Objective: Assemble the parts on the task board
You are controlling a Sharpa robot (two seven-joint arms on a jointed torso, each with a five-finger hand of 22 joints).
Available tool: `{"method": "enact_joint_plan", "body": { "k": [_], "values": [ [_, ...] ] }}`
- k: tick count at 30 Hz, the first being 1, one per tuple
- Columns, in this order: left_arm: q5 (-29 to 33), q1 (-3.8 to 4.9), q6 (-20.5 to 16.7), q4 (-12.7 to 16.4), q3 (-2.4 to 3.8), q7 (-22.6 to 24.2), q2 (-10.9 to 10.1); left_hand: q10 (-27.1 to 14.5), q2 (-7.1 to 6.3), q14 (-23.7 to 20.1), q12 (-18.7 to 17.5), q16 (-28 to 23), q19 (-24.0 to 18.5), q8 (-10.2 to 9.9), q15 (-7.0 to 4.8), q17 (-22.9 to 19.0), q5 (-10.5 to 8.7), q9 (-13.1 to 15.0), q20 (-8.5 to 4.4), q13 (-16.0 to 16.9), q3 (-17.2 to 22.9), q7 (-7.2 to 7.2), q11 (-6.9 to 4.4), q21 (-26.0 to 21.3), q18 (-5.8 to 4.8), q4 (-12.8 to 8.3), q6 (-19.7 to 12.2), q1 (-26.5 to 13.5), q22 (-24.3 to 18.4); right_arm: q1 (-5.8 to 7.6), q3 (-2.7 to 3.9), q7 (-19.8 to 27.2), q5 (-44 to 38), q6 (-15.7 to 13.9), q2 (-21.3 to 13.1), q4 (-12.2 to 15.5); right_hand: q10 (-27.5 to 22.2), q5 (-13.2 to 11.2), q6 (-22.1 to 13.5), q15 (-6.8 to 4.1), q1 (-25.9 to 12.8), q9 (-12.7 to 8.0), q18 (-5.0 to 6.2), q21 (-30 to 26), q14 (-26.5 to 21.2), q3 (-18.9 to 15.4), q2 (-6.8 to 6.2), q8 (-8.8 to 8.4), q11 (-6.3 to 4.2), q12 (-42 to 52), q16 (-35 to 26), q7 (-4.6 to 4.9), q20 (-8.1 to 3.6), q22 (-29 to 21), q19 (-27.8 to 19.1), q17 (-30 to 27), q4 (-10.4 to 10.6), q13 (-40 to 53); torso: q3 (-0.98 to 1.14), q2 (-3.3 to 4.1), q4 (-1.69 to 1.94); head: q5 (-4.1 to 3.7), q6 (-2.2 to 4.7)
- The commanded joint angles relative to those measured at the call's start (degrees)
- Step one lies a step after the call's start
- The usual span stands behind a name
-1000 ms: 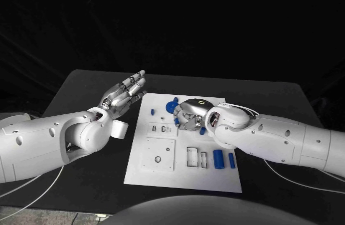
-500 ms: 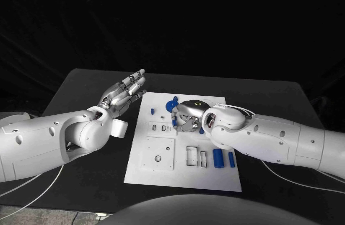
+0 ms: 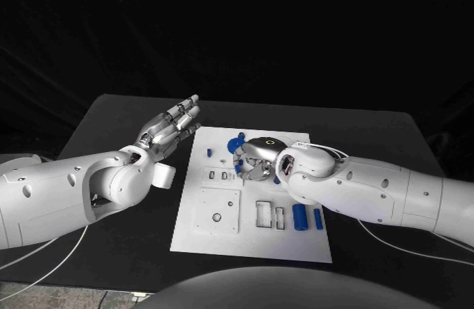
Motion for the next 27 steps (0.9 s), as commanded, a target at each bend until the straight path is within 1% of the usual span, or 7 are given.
{"method": "enact_joint_plan", "body": {
  "k": [1, 7, 15, 20, 23, 25, 27],
  "values": [
    [0.00, 0.02, 1.11, 0.03, 0.03, 0.22, 0.11, -0.01, 0.06, -0.04, 0.39, 0.24, -0.02, 0.32, 0.51, 0.09, 0.32, 0.08, 0.26, 0.09, -0.03, 0.18, 0.36, 0.13, 1.00, -0.38, 0.28, 0.52, 0.09, -0.26, -0.19, -0.43, -1.03, 2.46, 0.08, -0.23, 5.93, -2.51, -0.82, 0.40, -0.92, -0.45, 0.40, -0.35, 6.08, -0.43, -0.57, -1.22, 0.39, 0.22, 0.19, 0.31, 0.12, 9.26, -0.21, 15.08, -0.27, 15.06, 0.00, -0.01, -0.01, 0.02, -0.09],
    [0.00, -0.01, 1.12, -0.07, 0.03, 0.18, 0.10, -0.02, 0.06, -0.05, 0.34, 0.23, -0.03, 0.33, 0.51, 0.08, 0.44, 0.08, 0.26, 0.08, -0.01, 0.26, 0.33, 0.12, 1.00, -0.44, 0.29, 0.56, 0.08, -0.28, -0.19, -0.37, -1.10, 2.75, 0.08, -0.26, 5.93, -6.25, -1.89, 0.56, -1.06, -1.05, 0.42, -0.51, 6.08, -1.08, -0.74, -3.16, 0.58, 0.22, 0.19, 0.53, 0.29, 9.25, -0.19, 15.08, -0.47, 15.06, 0.01, 0.00, -0.02, 0.00, -0.12],
    [0.00, -0.05, 1.13, -0.15, 0.03, 0.20, 0.16, -0.03, 0.05, -0.05, 0.31, 0.24, -0.03, 0.32, 0.51, 0.08, 0.50, 0.07, 0.26, 0.07, -0.01, 0.29, 0.32, 0.13, 1.00, -0.47, 0.24, 0.58, 0.08, -0.30, -0.19, -0.15, -1.13, 2.72, 0.11, -0.18, 5.93, -9.87, -3.38, 0.74, -1.40, -1.79, 0.42, -0.61, 6.08, -2.24, -0.93, -5.20, 0.76, 0.22, 0.19, 0.74, 0.45, 9.26, -0.10, 15.08, -0.34, 15.06, 0.01, 0.03, -0.01, -0.03, -0.13],
    [0.00, -0.07, 1.09, -0.17, 0.03, 0.22, 0.15, -0.03, 0.03, -0.06, 0.31, 0.23, -0.03, 0.32, 0.51, 0.08, 0.53, 0.07, 0.26, 0.07, 0.00, 0.30, 0.31, 0.12, 1.00, -0.51, 0.22, 0.61, 0.08, -0.30, -0.19, 0.17, -1.15, 1.90, -0.01, -0.10, 5.93, -12.43, -6.45, 0.75, -1.39, -3.22, 0.41, -0.59, 6.08, -3.33, -1.08, -7.83, 0.76, 0.22, 0.19, 0.70, 0.50, 9.30, 0.03, 15.08, -0.24, 15.06, 0.01, 0.02, 0.01, -0.04, -0.15],
    [0.00, -0.07, 1.02, -0.17, 0.03, 0.28, 0.13, -0.03, 0.03, -0.06, 0.31, 0.23, -0.03, 0.32, 0.51, 0.08, 0.53, 0.07, 0.26, 0.07, 0.00, 0.30, 0.31, 0.12, 1.00, -0.51, 0.22, 0.61, 0.08, -0.30, -0.19, 0.56, -1.17, 0.56, -0.22, 0.10, 5.93, -13.65, -10.40, 0.60, -1.29, -5.12, 0.42, -0.62, 6.08, -4.24, -1.19, -10.60, 0.49, 0.22, 0.19, 0.29, 0.37, 9.31, 0.10, 15.08, -0.13, 15.06, 0.02, 0.00, 0.00, 0.04, -0.16],
    [0.00, -0.08, 0.92, -0.17, 0.03, 0.33, 0.11, -0.04, 0.00, -0.06, 0.28, 0.23, -0.03, 0.31, 0.51, 0.08, 0.58, 0.07, 0.26, 0.07, 0.00, 0.31, 0.30, 0.13, 1.00, -0.55, 0.21, 0.64, 0.08, -0.29, -0.19, 0.87, -1.19, -0.59, -0.47, 0.45, 5.93, -14.04, -12.05, 0.40, -1.06, -6.33, 0.41, -0.58, 6.08, -4.84, -1.27, -11.81, 0.23, 0.22, 0.19, -0.03, 0.20, 9.34, 0.16, 15.08, -0.02, 15.06, 0.04, 0.01, 0.03, 0.10, -0.16],
    [0.00, -0.08, 0.82, -0.18, 0.03, 0.34, 0.09, -0.05, 0.00, -0.06, 0.28, 0.23, -0.03, 0.31, 0.51, 0.08, 0.58, 0.07, 0.27, 0.07, 0.00, 0.32, 0.30, 0.13, 1.00, -0.56, 0.21, 0.64, 0.08, -0.19, -0.18, 1.10, -1.21, -1.56, -0.78, 0.96, 5.93, -14.27, -13.02, 0.27, -0.86, -7.15, 0.40, -0.59, 6.08, -5.25, -1.34, -12.51, 0.08, 0.22, 0.19, -0.19, 0.09, 9.35, 0.19, 15.08, 0.12, 15.06, 0.07, -0.02, 0.01, 0.19, -0.10]
  ]
}}
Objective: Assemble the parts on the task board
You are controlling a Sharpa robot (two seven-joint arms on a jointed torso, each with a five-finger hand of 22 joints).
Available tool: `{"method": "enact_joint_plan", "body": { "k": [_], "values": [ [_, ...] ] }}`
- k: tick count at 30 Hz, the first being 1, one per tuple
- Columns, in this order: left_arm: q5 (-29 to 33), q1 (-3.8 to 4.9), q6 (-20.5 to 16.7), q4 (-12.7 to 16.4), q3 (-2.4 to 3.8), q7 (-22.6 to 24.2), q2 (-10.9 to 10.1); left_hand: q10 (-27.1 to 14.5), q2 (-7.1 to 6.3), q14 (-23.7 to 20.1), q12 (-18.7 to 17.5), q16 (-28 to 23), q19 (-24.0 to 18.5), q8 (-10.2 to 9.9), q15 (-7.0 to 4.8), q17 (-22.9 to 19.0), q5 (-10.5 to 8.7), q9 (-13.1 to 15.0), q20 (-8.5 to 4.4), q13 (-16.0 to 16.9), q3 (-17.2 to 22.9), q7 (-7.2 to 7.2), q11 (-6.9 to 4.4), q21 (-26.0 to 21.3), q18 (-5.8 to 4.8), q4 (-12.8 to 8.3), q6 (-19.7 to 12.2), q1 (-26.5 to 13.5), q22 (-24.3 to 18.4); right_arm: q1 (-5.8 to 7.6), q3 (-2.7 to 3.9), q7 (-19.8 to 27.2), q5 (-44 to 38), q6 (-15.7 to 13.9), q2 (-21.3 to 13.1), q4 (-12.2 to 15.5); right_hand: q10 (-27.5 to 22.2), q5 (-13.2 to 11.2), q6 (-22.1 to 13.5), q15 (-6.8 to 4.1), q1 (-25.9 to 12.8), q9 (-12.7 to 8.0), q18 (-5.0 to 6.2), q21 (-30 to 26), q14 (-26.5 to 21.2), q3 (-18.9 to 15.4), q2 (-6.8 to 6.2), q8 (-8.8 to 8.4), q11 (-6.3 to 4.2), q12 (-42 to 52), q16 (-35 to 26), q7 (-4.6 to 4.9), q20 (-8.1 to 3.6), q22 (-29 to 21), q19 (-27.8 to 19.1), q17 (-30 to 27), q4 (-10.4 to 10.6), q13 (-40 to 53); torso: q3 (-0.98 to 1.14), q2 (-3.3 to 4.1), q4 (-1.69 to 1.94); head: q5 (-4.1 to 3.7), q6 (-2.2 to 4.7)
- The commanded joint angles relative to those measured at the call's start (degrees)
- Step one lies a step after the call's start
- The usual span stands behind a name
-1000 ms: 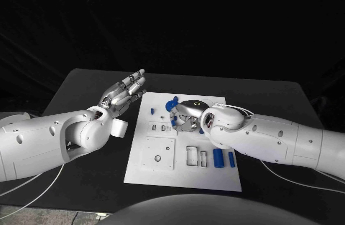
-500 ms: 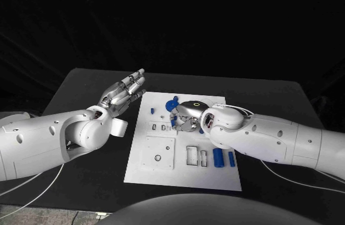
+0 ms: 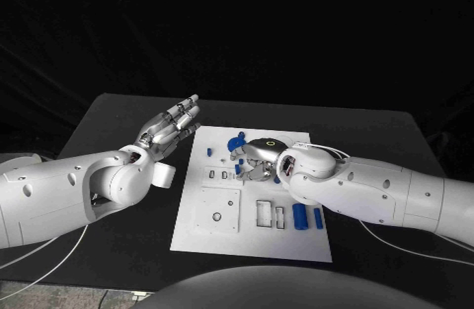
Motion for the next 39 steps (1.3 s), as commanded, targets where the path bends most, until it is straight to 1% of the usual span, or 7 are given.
{"method": "enact_joint_plan", "body": {
  "k": [1, 12, 19, 25, 30, 33, 39],
  "values": [
    [0.00, 0.01, 0.69, 0.06, 0.03, 0.49, 0.06, -0.05, -0.07, -0.06, 0.31, 0.23, -0.03, 0.32, 0.50, 0.08, 0.31, 0.08, 0.27, 0.08, 0.01, 0.34, 0.29, 0.13, 1.00, -0.33, 0.24, 0.71, 0.09, 0.12, -0.04, 0.98, -0.83, -2.52, -0.53, 0.97, 6.01, -0.43, -1.31, -0.20, 0.30, -1.11, 0.41, -0.28, 6.09, -0.62, -0.46, -0.95, -0.48, 0.22, 0.19, -0.24, 0.03, 9.36, 0.18, 15.09, 0.20, 15.08, 0.03, -0.04, -0.02, 0.22, 0.05],
    [-1.51, 0.06, -2.83, 1.42, 0.06, 0.92, -0.81, 2.18, -1.45, 4.39, 6.97, 3.98, 2.80, 0.64, 1.75, 1.77, 0.39, 0.24, 1.34, 1.03, 0.11, 0.91, 4.64, 2.07, 1.11, -3.05, 1.44, 2.89, 1.16, 4.78, -0.03, 1.24, 0.53, -7.52, -7.12, 10.15, 6.01, -4.33, -2.91, 0.06, 1.90, -4.66, 0.29, -0.26, 6.09, -3.84, -3.74, -1.85, 0.14, 0.22, 0.19, 0.60, 0.32, 9.41, 0.44, 15.09, 7.67, 15.08, 0.05, -0.20, -0.25, 0.39, 0.48],
    [-11.07, 1.42, -10.98, 3.45, 0.18, 0.90, -2.86, 21.88, -6.90, 32.50, 34.11, 28.07, 33.19, 2.05, 3.03, 10.65, -16.25, 0.95, 0.50, 8.44, -5.79, 3.90, 8.01, 20.52, 0.78, 2.08, 7.61, -0.31, 9.50, 9.25, -0.03, 1.47, 3.70, -10.04, -14.21, 15.66, 6.01, -4.85, -2.07, 0.32, 4.16, -6.05, 0.23, 0.14, 6.09, -5.25, -5.16, -1.12, 0.31, 0.22, 0.19, 0.88, 0.40, 9.56, 0.77, 15.09, 14.23, 15.08, 0.50, -1.01, -0.68, 0.96, 0.42],
    [-26.81, 4.44, -16.38, 3.88, 0.22, -10.82, -2.42, 44.32, -7.38, 52.41, 60.41, 59.02, 53.82, 5.94, -3.26, 27.82, -18.84, 2.97, -4.90, 26.90, -7.81, 7.71, 2.03, 36.76, 0.98, 2.00, 23.49, -4.35, 17.64, 11.04, -0.09, 2.05, 8.22, -8.47, -18.20, 15.88, 6.01, -4.95, -0.98, 0.41, 3.98, -6.18, 0.09, 0.80, 6.09, -5.38, -4.48, -0.46, 0.46, 0.22, 0.19, 1.14, 0.44, 9.76, 1.14, 15.09, 14.89, 15.08, 1.08, -1.88, -0.92, 1.57, 0.71],
    [-40.07, 6.12, -16.28, 3.50, 0.21, -24.69, -1.07, 89.00, -9.38, 89.31, 81.56, 89.73, 66.32, 10.23, -4.84, 89.53, -20.54, 5.39, -7.45, 88.70, -10.17, 8.07, 0.78, 61.05, -1.99, 1.71, 35.07, -12.93, 43.11, 11.26, -0.32, 1.64, 9.68, -6.19, -19.78, 15.07, 6.01, -5.05, -0.48, 0.54, 3.48, -6.30, 0.07, 0.83, 6.09, -5.42, -3.73, -0.15, 0.65, 0.22, 0.19, 1.37, 0.52, 9.77, 1.15, 15.09, 14.90, 15.08, 1.66, -2.29, -1.36, 2.16, 0.58],
    [-46.64, 6.45, -17.29, 3.03, 0.21, -30.57, -0.25, 89.00, -9.90, 89.53, 81.56, 89.79, 78.17, 12.43, -5.03, 89.85, -22.19, 6.58, -8.01, 88.70, -8.86, 7.23, 0.35, 79.52, -5.85, 2.54, 39.15, -16.52, 69.75, 11.25, -0.43, 1.62, 10.03, -5.83, -20.67, 14.98, 6.01, -5.04, 0.13, 0.63, 3.18, -6.38, 0.04, 0.96, 6.09, -5.44, -3.19, 0.19, 0.74, 0.22, 0.19, 1.47, 0.61, 9.81, 1.22, 15.09, 14.80, 15.08, 1.89, -2.38, -1.71, 2.34, 0.50],
    [-59.22, 6.67, -13.45, 1.35, 0.19, -43.17, 2.46, 89.00, -10.85, 89.53, 81.56, 89.79, 85.52, 16.84, -6.89, 89.85, -21.62, 10.03, -8.73, 88.70, -5.43, 5.00, -1.57, 87.99, -8.24, 2.43, 44.69, -21.57, 84.95, 11.12, -0.62, 1.46, 10.39, -5.04, -22.43, 15.01, 6.01, -5.01, 1.27, 0.71, 2.72, -6.51, -0.07, 1.54, 6.09, -5.50, -2.29, 0.79, 0.84, 0.22, 0.19, 1.57, 0.70, 9.97, 1.54, 15.09, 14.67, 15.08, 2.28, -2.52, -1.99, 2.73, 0.54]
  ]
}}
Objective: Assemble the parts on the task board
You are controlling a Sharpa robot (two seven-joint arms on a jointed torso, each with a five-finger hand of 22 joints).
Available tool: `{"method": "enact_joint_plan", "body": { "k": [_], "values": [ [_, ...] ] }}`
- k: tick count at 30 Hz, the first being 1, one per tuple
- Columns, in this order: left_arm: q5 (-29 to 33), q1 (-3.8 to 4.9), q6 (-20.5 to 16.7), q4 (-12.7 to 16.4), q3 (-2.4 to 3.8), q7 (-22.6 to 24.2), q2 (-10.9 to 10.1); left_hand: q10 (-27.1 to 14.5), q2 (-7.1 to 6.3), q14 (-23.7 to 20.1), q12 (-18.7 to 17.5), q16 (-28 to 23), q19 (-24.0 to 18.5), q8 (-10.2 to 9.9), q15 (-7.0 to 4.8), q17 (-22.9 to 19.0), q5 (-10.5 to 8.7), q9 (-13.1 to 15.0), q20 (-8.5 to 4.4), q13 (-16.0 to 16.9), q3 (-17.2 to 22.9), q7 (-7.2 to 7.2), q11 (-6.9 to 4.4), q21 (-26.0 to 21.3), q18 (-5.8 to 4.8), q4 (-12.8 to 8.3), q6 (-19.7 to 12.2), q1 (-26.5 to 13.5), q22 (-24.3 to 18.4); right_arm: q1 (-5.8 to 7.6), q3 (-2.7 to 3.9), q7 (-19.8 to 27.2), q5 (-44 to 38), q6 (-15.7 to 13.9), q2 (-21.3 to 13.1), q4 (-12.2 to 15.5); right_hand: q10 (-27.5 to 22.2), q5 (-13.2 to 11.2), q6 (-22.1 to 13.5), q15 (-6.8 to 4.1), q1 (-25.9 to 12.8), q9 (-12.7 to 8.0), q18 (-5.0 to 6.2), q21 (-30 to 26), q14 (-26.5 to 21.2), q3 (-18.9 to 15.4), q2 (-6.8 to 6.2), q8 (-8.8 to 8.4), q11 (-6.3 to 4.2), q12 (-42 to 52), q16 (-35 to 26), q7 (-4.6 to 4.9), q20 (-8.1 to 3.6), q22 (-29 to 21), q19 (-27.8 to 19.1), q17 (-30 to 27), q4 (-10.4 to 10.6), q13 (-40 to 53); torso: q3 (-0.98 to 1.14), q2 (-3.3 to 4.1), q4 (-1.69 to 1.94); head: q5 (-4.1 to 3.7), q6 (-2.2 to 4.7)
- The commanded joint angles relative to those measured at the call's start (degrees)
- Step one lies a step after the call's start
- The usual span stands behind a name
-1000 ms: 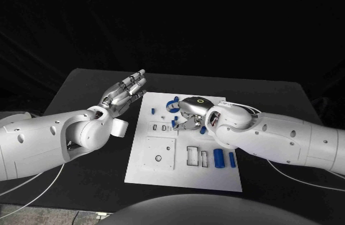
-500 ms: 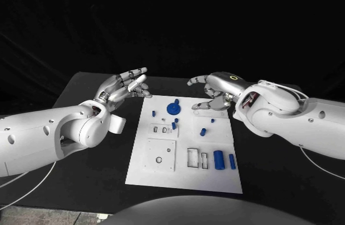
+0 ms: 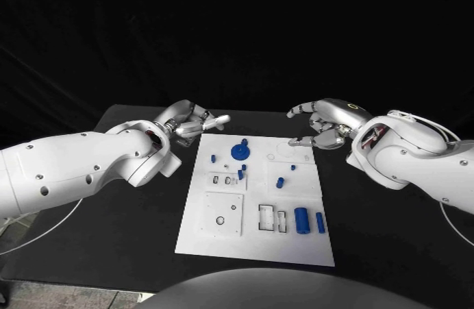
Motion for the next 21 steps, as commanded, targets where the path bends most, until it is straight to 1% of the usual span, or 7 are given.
{"method": "enact_joint_plan", "body": {
  "k": [1, 3, 5, 8, 14, 18, 21],
  "values": [
    [-16.57, 0.15, 3.76, -0.77, 0.03, -16.36, 1.55, 5.99, 0.31, 6.03, 0.14, 0.13, 2.72, 1.45, -0.36, 15.04, 0.36, 1.25, -0.29, 15.05, 0.94, -0.67, -0.55, 1.01, -1.17, 0.06, 1.42, -0.68, 10.73, -0.08, -0.08, 0.03, 1.32, 2.11, -0.67, 0.05, 6.01, -0.17, 0.81, 0.31, -0.12, -0.10, -0.07, 0.22, 6.09, -0.01, 0.75, 0.25, 0.43, 0.22, 0.19, 0.02, 0.01, 10.00, 0.40, 15.07, 0.11, 15.09, 0.44, -0.17, -0.37, 0.27, 0.00],
    [-19.67, 0.16, 7.83, -1.35, 0.03, -21.17, 2.78, 5.99, 0.85, 6.03, 0.14, 0.13, 2.83, 2.81, -0.76, 15.04, 1.91, 2.67, -0.62, 15.05, 1.28, -1.16, -1.01, 1.17, -1.22, 0.06, 2.01, -0.43, 11.06, -0.14, -0.16, -0.12, 1.55, 2.39, -1.04, 0.03, 6.01, -0.18, 1.23, 0.33, -0.48, -0.18, -0.06, 0.24, 6.09, -0.11, 1.15, 0.45, 0.45, 0.22, 0.19, 0.04, 0.04, 10.00, 0.41, 15.07, 0.11, 15.09, 0.52, -0.19, -0.56, 0.35, -0.11],
    [-21.80, 0.15, 12.19, -2.02, 0.04, -25.95, 4.27, 5.99, 1.49, 6.03, 0.14, 0.13, 3.02, 5.06, -1.35, 15.04, 5.96, 5.02, -1.10, 15.05, 1.69, -1.90, -1.60, 1.32, -1.28, -0.10, 2.63, 1.91, 11.42, -0.41, -0.25, -0.17, 1.91, 2.39, -1.37, -0.02, 6.01, -0.18, 1.53, 0.35, -0.84, -0.26, -0.04, 0.16, 6.09, -0.20, 1.52, 0.59, 0.47, 0.22, 0.19, 0.05, 0.06, 9.97, 0.37, 15.07, 0.10, 15.09, 0.55, -0.18, -0.75, 0.37, -0.11],
    [-23.09, 0.11, 15.76, -2.62, 0.06, -30.40, 5.99, 5.99, 1.91, 6.03, 0.14, 0.13, 3.13, 8.16, -1.97, 15.04, 7.76, 8.48, -1.67, 15.05, 1.41, -2.59, -2.25, 1.38, -1.31, -0.11, 2.42, 2.98, 11.61, -1.11, -0.31, -0.08, 2.14, 2.38, -1.67, -0.15, 6.01, -0.13, 1.78, 0.36, -1.07, -0.34, -0.04, 0.19, 6.09, -0.24, 1.91, 0.69, 0.48, 0.22, 0.19, 0.07, 0.08, 9.97, 0.38, 15.07, 0.05, 15.09, 0.54, -0.11, -0.90, 0.57, -0.09],
    [-24.04, 0.05, 19.33, -3.12, 0.11, -35.39, 8.70, 5.99, 3.13, 6.03, 0.14, 0.13, 3.03, 19.13, -3.29, 15.04, 8.64, 23.15, -2.94, 15.05, -0.59, -3.80, -3.41, 1.28, -1.28, -0.06, -3.35, 3.75, 11.63, -2.63, -0.37, 0.09, 2.33, 2.60, -1.43, -1.06, 6.01, -0.05, 2.16, 0.38, -1.17, -0.42, -0.04, 0.19, 6.09, -0.24, 2.39, 0.86, 0.52, 0.22, 0.19, 0.13, 0.10, 9.97, 0.39, 15.07, -0.10, 15.09, 0.69, 0.05, -1.19, 1.20, -0.28],
    [-24.22, -0.09, 20.43, -3.49, 0.13, -36.73, 10.09, 5.99, 3.76, 6.03, 0.14, 0.13, 2.98, 21.38, -3.40, 15.04, 8.90, 27.01, -3.18, 15.05, -0.91, -4.02, -3.74, 1.21, -1.26, -0.19, -4.25, 4.19, 11.59, -3.27, -0.38, 0.05, 2.38, 2.79, -1.29, -1.47, 6.01, 0.01, 2.37, 0.40, -1.07, -0.48, -0.02, 0.15, 6.09, -0.19, 2.64, 0.95, 0.54, 0.22, 0.19, 0.17, 0.11, 9.95, 0.37, 15.07, -0.25, 15.09, 0.81, 0.15, -1.24, 1.42, -0.37],
    [-24.31, -0.25, 20.76, -3.76, 0.13, -37.43, 10.77, 5.99, 3.87, 6.03, 0.14, 0.13, 2.92, 21.77, -3.45, 15.04, 8.94, 27.86, -3.23, 15.05, -1.03, -4.09, -3.81, 1.18, -1.24, -0.21, -4.41, 4.27, 11.54, -3.44, -0.38, 0.01, 2.39, 2.86, -1.30, -1.55, 6.01, 0.05, 2.45, 0.40, -0.99, -0.51, -0.03, 0.16, 6.09, -0.17, 2.77, 0.98, 0.56, 0.22, 0.19, 0.18, 0.12, 9.95, 0.38, 15.07, -0.35, 15.09, 0.77, 0.12, -1.21, 1.48, -0.48]
  ]
}}
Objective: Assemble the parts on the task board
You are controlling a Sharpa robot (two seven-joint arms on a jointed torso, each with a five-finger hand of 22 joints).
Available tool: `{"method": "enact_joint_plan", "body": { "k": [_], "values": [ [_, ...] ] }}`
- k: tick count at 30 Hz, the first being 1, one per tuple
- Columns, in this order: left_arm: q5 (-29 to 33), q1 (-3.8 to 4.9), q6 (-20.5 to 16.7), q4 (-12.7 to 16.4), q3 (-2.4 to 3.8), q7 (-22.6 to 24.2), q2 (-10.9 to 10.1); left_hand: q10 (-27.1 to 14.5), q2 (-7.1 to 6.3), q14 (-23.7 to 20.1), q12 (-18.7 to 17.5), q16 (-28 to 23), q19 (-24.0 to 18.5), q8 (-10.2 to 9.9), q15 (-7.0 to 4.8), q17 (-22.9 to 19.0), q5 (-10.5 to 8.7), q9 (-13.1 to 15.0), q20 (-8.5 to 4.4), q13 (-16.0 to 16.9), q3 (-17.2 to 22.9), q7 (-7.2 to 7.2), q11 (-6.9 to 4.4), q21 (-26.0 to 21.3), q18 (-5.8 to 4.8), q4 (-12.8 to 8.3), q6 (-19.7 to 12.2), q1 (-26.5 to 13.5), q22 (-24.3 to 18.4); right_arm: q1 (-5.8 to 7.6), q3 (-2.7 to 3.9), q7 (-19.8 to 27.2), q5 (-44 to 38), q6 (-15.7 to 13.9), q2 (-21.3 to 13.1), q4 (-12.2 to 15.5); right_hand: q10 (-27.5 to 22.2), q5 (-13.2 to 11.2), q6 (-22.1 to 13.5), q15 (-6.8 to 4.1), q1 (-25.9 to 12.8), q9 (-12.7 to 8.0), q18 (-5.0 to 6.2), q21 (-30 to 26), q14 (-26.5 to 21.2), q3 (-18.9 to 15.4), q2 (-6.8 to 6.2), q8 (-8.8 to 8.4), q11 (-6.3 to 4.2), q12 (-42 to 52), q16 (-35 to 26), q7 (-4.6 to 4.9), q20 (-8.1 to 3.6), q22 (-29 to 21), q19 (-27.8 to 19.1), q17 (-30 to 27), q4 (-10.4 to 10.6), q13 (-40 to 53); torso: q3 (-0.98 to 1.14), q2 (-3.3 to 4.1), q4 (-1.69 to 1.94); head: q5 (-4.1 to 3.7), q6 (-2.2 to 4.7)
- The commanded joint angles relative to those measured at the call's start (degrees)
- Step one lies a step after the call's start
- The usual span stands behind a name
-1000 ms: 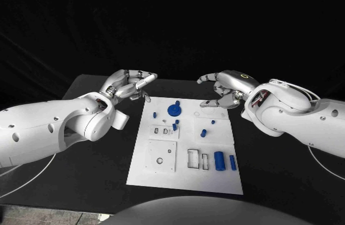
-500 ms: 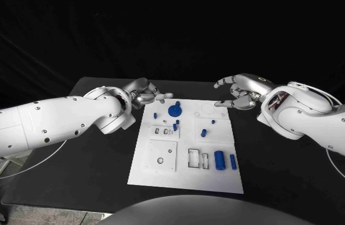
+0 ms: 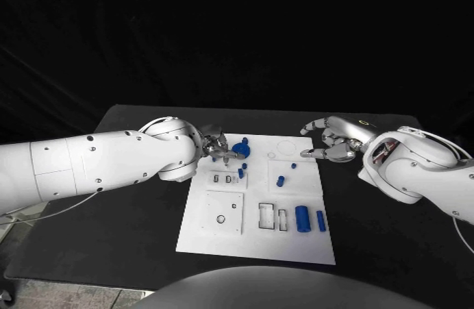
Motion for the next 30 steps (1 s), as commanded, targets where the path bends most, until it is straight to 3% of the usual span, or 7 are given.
{"method": "enact_joint_plan", "body": {
  "k": [1, 4, 13, 17, 22, 30],
  "values": [
    [-2.12, -0.24, 3.97, -0.30, 0.05, -4.43, 0.82, 5.99, 0.48, 6.01, 0.14, 0.13, 2.66, 0.49, -0.39, 15.06, 0.30, 0.91, -0.51, 15.06, -0.38, -0.04, -0.40, -0.09, -0.70, 0.11, -0.50, 0.19, 11.44, -0.17, 0.01, 0.10, 0.18, 1.09, 0.04, -0.11, 6.00, 0.05, 0.49, 0.41, -0.01, -0.07, -0.03, 0.17, 6.09, -0.15, 0.57, 0.26, 0.56, 0.22, 0.19, 0.09, 0.12, 9.91, 0.38, 15.08, -0.33, 15.10, 0.02, 0.01, -0.09, 0.17, -0.27],
    [-2.47, -0.64, 4.08, -0.67, 0.05, -5.00, 1.55, 5.99, 0.65, 6.01, 0.14, 0.13, 2.37, 0.68, -0.43, 15.06, 0.41, 1.43, -0.54, 15.06, -0.38, -0.10, -0.44, -0.22, -0.61, 0.08, -0.58, 0.32, 11.12, -0.27, 0.01, 0.06, 0.19, 1.10, 0.03, -0.13, 6.00, 0.08, 0.53, 0.41, 0.03, -0.10, -0.03, 0.16, 6.09, -0.13, 0.65, 0.27, 0.56, 0.22, 0.19, 0.10, 0.12, 9.91, 0.38, 15.08, -0.38, 15.10, 0.02, -0.07, -0.13, 0.07, -0.76],
    [-3.09, -1.41, 3.68, -1.50, 0.09, -5.42, 3.10, 5.99, 0.98, 6.01, 0.14, 0.13, 1.92, 0.87, -0.49, 15.06, 0.70, 2.24, -0.61, 15.06, -0.35, -0.18, -0.52, -0.42, -0.48, 0.06, -0.69, 0.55, 10.66, -0.62, 0.01, 0.05, 0.21, 1.28, 0.31, -0.45, 6.00, 0.14, 0.60, 0.42, 0.09, -0.14, -0.02, 0.13, 6.09, -0.11, 0.81, 0.30, 0.57, 0.22, 0.19, 0.11, 0.13, 9.90, 0.37, 15.08, -0.47, 15.10, 0.02, -0.17, -0.06, 0.41, -0.86],
    [-3.13, -1.67, 3.85, -2.00, 0.11, -5.43, 3.84, 5.99, 1.24, 6.01, 0.14, 0.13, 1.66, 0.76, -0.53, 15.06, 0.94, 2.70, -0.65, 15.06, -0.28, -0.19, -0.54, -0.55, -0.41, 0.00, -0.98, 0.82, 10.39, -0.78, 0.01, -0.04, 0.22, 1.53, 0.37, -0.63, 6.00, 0.15, 0.62, 0.42, 0.11, -0.15, -0.02, 0.12, 6.09, -0.10, 0.86, 0.30, 0.58, 0.22, 0.19, 0.11, 0.14, 9.89, 0.36, 15.08, -0.49, 15.10, 0.07, -0.22, -0.03, 0.36, -0.12],
    [-3.16, -2.19, 4.17, -2.92, 0.11, -5.46, 4.89, 5.99, 1.49, 6.01, 0.14, 0.13, 1.30, 0.46, -0.55, 15.06, 1.32, 3.26, -0.69, 15.06, -0.16, -0.17, -0.54, -0.73, -0.31, -0.13, -1.39, 1.40, 10.04, -0.85, 0.01, -0.04, 0.23, 1.38, 0.48, -0.82, 6.00, 0.22, 0.67, 0.43, 0.20, -0.20, 0.01, 0.01, 6.09, -0.07, 1.01, 0.32, 0.59, 0.22, 0.19, 0.13, 0.14, 9.86, 0.31, 15.08, -0.59, 15.10, 0.07, -0.27, -0.02, 0.41, -0.17],
    [-3.26, -2.77, 3.70, -4.52, 0.19, -5.29, 6.55, 5.99, 1.68, 6.01, 0.14, 0.13, 0.73, -0.13, -0.53, 15.06, 1.85, 3.77, -0.70, 15.06, -0.15, -0.05, -0.47, -1.01, -0.15, -0.07, -1.93, 1.83, 9.47, -0.88, 0.01, -0.08, 0.24, 1.47, 0.51, -0.99, 6.00, 0.23, 0.68, 0.43, 0.21, -0.20, 0.01, 0.01, 6.09, -0.06, 1.03, 0.32, 0.59, 0.22, 0.19, 0.13, 0.15, 9.86, 0.31, 15.08, -0.61, 15.10, 0.08, -0.26, -0.05, 0.47, 0.29]
  ]
}}
